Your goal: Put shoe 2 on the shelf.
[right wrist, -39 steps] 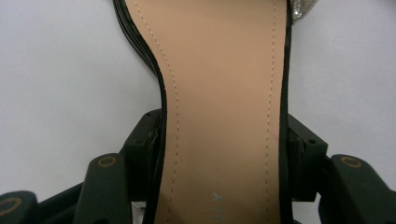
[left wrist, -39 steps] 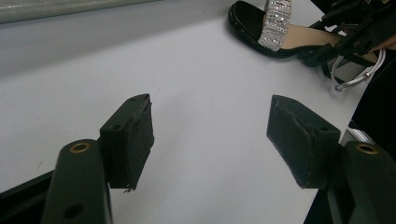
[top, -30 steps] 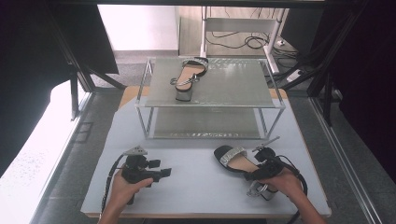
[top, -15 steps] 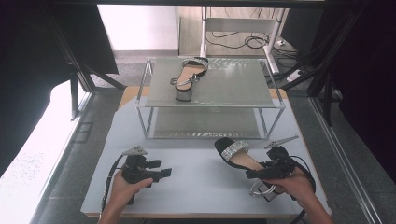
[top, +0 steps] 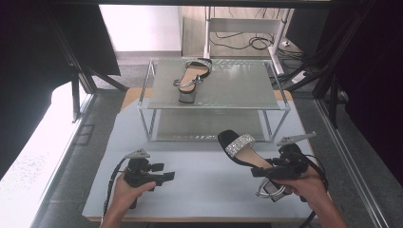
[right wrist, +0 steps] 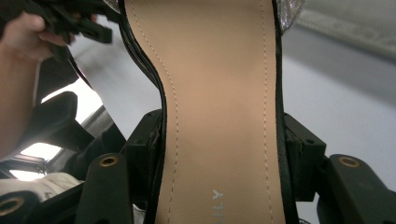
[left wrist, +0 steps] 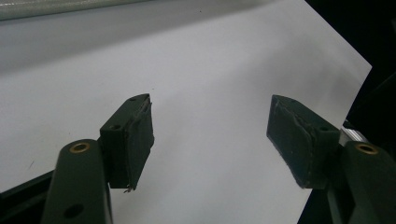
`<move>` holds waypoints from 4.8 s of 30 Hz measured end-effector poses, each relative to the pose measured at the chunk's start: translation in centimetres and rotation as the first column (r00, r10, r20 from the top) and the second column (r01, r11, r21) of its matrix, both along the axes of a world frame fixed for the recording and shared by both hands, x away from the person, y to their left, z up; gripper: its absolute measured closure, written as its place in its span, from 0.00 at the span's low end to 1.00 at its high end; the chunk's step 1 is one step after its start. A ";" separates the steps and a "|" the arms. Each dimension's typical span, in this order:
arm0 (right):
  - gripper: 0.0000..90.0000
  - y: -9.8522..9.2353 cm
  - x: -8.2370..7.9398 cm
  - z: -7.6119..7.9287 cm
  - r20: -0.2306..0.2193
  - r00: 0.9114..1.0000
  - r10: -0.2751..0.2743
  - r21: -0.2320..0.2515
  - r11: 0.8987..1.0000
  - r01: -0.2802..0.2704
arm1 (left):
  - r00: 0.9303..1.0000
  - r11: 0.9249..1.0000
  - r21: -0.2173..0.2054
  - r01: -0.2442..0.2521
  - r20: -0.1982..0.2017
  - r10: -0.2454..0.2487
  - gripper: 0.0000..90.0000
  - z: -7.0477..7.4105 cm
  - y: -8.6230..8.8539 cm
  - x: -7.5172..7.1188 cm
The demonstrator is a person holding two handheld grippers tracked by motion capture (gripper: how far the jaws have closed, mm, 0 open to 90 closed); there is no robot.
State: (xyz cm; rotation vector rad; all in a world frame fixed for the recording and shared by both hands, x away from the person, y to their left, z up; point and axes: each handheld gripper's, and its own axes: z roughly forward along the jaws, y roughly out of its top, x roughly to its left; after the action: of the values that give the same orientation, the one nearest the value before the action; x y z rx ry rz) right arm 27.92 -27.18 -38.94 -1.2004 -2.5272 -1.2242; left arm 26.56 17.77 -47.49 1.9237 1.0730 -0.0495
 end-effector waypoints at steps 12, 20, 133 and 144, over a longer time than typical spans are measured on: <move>0.46 0.5 1.3 3.2 0.049 0.999 -0.008 0.030 1.000 0.006 | 1.000 1.000 0.002 -0.002 0.001 0.002 0.35 0.0 0.0 0.0; 0.46 1.1 2.5 5.0 0.074 0.997 -0.021 0.024 1.000 0.019 | 1.000 1.000 0.004 0.000 -0.001 0.000 0.35 0.0 -0.1 0.0; 0.40 9.8 27.0 8.2 -0.019 0.900 -0.435 -0.343 0.849 0.403 | 0.998 0.998 0.006 0.057 0.022 -0.058 0.35 0.3 -1.1 -1.0; 0.26 9.1 24.4 11.0 0.205 0.855 -0.476 -0.153 0.848 0.508 | 0.998 0.998 0.019 0.057 0.017 -0.057 0.35 0.1 -1.9 -0.8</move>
State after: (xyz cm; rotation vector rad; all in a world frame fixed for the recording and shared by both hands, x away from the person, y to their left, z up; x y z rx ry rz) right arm 52.32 -18.04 -27.90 -1.9776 -2.5920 -1.2078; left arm 25.74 15.89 -47.44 1.9678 1.0105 -0.0549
